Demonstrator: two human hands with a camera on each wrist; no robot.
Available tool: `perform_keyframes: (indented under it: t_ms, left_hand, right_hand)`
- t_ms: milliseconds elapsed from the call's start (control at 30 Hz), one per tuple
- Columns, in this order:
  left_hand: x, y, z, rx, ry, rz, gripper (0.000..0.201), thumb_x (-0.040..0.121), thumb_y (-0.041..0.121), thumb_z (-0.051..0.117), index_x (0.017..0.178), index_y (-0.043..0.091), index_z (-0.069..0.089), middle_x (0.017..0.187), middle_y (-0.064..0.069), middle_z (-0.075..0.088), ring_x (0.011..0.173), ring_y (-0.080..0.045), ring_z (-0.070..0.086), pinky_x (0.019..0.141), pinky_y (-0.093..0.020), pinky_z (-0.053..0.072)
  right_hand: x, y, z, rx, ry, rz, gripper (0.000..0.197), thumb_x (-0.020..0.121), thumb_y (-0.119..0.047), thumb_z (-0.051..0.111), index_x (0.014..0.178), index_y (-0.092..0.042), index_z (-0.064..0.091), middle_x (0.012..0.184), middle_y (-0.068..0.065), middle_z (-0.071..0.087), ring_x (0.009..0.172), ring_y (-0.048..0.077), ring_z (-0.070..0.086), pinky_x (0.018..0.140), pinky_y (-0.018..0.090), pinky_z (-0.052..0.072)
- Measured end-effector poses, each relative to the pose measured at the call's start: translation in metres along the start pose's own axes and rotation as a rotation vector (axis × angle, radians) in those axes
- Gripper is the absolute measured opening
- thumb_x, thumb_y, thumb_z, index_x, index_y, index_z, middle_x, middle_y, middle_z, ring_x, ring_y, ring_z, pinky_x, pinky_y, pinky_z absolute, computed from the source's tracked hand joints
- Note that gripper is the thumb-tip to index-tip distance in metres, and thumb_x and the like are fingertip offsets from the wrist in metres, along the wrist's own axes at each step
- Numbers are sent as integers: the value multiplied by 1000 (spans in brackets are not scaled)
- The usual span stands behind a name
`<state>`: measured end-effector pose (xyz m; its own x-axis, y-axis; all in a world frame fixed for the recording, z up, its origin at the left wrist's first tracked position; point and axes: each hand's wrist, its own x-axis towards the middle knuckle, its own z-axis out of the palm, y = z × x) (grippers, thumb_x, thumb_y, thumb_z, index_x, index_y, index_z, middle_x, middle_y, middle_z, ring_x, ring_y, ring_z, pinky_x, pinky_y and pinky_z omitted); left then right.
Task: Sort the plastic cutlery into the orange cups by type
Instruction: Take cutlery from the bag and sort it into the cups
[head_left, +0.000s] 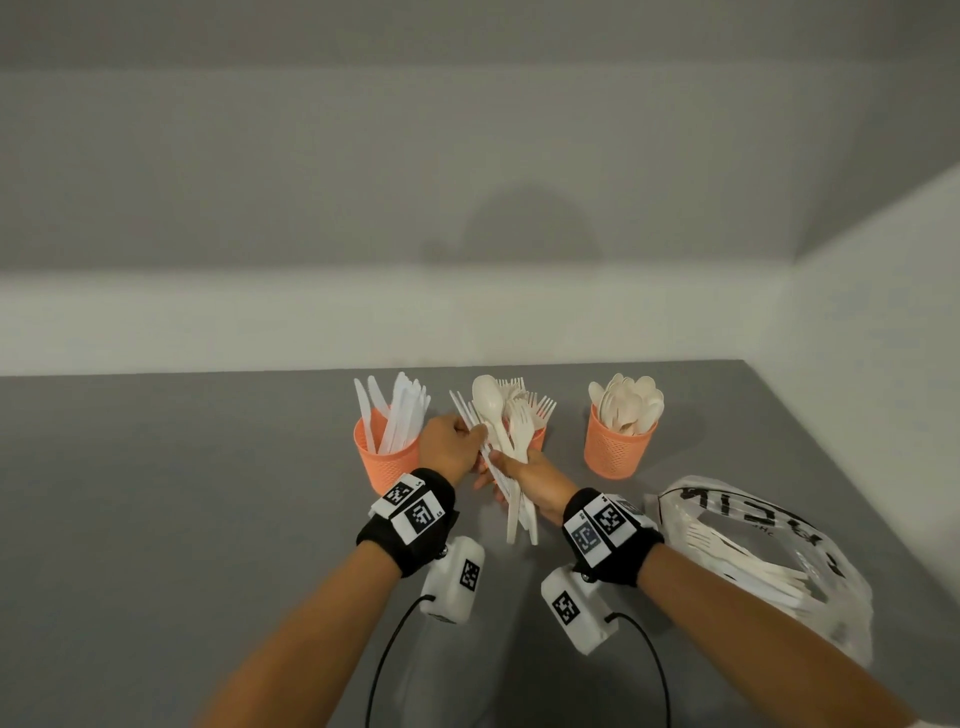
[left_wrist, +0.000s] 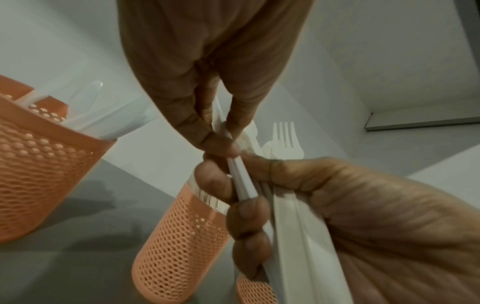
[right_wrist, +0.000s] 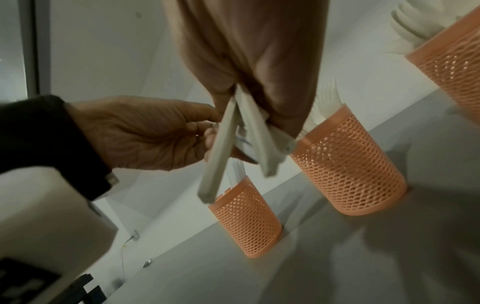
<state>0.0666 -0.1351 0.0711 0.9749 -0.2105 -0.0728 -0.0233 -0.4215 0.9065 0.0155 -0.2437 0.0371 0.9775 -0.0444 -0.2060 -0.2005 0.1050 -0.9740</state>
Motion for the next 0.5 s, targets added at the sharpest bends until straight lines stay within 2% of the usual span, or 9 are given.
perform_keyframes:
  t_ms: [100,167,233,300,367,400,500]
  left_hand:
    - [-2,0,-10,59,-20,8,27,90,10,52,64,15,48,59,-3,56,67,-26,59,78,-39,54]
    - [1,-2,-21,54,-13,12,22,90,11,51,68,11,50,62,-6,58,64,-26,59,78,-42,54]
    - [6,-3,-38,11,53,32,19,89,9,50,70,10,51,64,-9,59,62,-29,60,75,-43,56]
    - [13,0,-59,-23,158,108,19,90,7,48,71,11,52,62,-7,59,55,-25,61,64,-29,57]
    - [18,9,-80,-46,273,184,13,91,6,45,83,9,55,69,-6,60,49,-15,60,50,-16,51]
    - [23,11,-90,-56,328,218,13,92,7,44,92,7,57,78,-10,62,53,-15,61,52,-18,53]
    - [38,12,-110,15,465,346,24,93,9,43,111,3,56,102,-18,62,75,-28,63,75,-42,56]
  right_hand:
    - [0,-1,0,5,-71,30,29,98,-18,42,115,1,53,74,2,69,58,9,67,49,22,53]
    - [0,-1,-1,11,-113,55,25,99,-22,39,102,-8,60,78,6,70,59,12,67,55,27,55]
    - [3,-2,-3,-3,-118,68,23,99,-25,38,96,-17,59,83,11,67,62,15,68,63,35,55]
    - [6,-2,-5,11,-81,85,19,99,-26,39,98,-19,56,79,11,65,55,14,66,60,34,55]
    - [10,-2,-7,21,-38,70,20,99,-27,40,103,-15,55,68,9,57,43,10,56,48,27,52]
    - [11,-3,-7,32,-38,59,21,99,-27,39,105,-15,55,64,7,50,38,8,50,43,24,49]
    - [15,-3,-8,111,-88,72,24,99,-30,38,106,-17,57,54,0,38,33,4,35,35,19,37]
